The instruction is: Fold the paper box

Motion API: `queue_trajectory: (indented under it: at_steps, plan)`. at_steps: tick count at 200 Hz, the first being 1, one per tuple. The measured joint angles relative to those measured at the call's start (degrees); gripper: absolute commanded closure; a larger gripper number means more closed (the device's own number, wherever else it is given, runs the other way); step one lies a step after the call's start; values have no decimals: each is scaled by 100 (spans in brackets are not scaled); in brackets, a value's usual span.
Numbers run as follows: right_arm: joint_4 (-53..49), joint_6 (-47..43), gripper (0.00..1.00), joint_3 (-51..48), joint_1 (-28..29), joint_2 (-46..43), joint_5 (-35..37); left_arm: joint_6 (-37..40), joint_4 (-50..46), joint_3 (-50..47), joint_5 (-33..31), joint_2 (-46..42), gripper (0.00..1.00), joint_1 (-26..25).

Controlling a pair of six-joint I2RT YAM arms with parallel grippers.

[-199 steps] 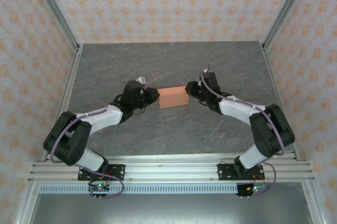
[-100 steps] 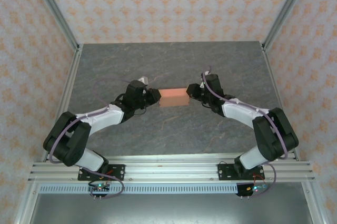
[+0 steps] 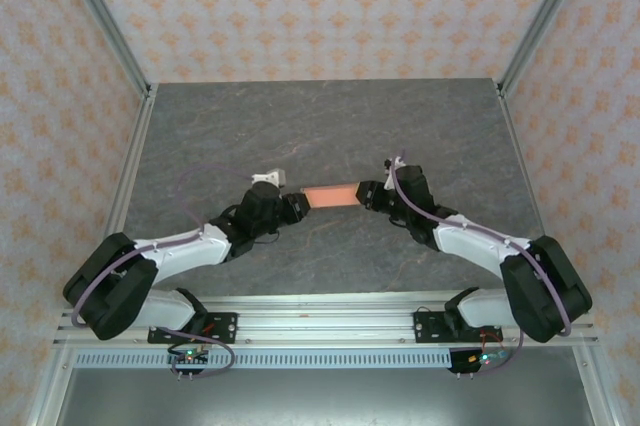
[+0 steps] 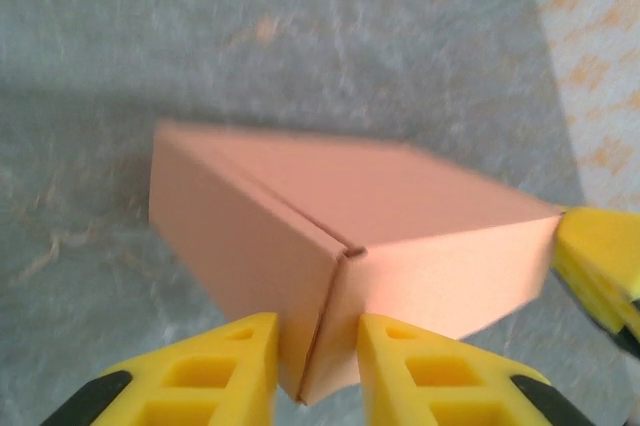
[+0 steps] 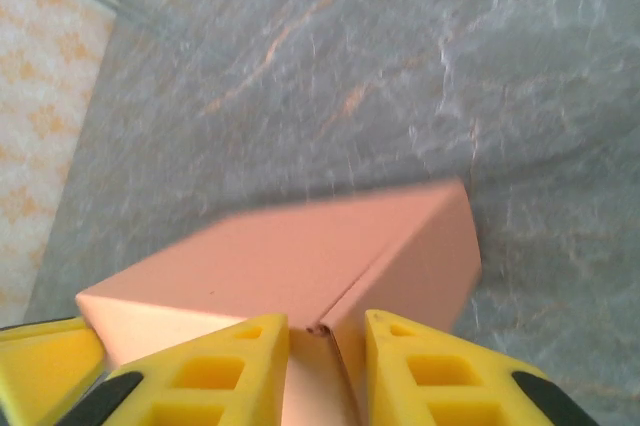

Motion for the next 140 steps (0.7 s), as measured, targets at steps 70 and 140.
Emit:
queue_trajectory:
  at_steps: [70,140]
  plan:
    - [-1427,-273,60,39,188,-44,-208,295,-1196,-208,-44,-551,60,-232]
    - [-1825,-404,50,1353,186,1202,-157,437,-1572,424,111,-68,42,525]
